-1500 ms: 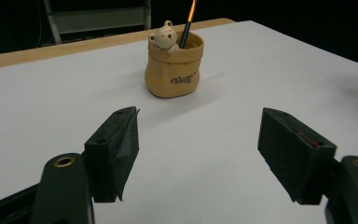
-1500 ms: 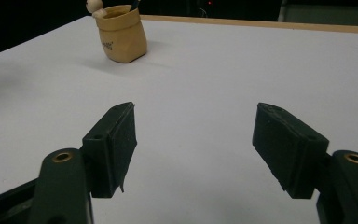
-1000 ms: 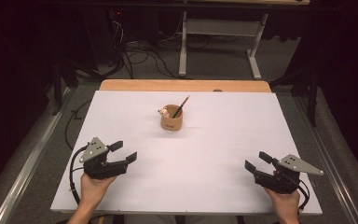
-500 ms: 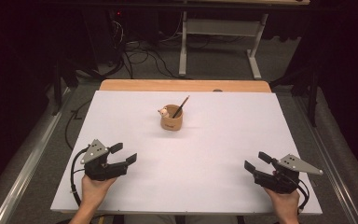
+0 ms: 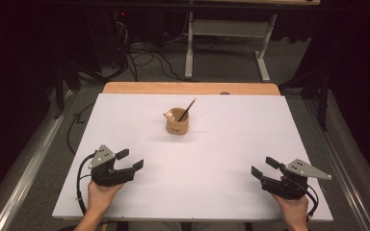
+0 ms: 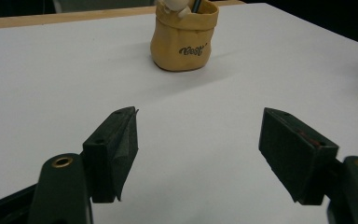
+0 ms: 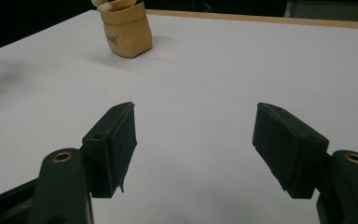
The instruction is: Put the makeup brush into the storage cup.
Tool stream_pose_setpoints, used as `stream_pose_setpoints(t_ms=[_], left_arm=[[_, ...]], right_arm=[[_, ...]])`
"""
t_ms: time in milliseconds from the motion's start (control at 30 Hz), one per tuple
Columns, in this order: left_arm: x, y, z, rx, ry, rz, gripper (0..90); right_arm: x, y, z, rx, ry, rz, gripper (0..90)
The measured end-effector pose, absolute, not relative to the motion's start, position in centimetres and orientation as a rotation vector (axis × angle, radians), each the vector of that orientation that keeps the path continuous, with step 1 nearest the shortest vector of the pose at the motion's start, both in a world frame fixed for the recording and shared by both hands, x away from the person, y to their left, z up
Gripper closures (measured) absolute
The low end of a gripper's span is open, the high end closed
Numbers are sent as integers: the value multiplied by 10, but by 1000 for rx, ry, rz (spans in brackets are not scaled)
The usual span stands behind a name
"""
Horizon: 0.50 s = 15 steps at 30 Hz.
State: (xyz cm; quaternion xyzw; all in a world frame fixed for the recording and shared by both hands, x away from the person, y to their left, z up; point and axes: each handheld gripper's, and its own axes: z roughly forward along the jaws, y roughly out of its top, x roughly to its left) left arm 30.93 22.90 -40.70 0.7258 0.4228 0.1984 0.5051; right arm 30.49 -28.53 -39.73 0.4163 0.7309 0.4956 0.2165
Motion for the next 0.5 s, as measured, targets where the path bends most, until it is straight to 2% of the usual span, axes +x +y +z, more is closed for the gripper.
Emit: stream_pose_setpoints(t_ms=[500], left_arm=[[310, 229, -407, 1755, 1015, 478, 286]], right_arm=[[306, -286, -398, 1155, 2032, 1372, 322]])
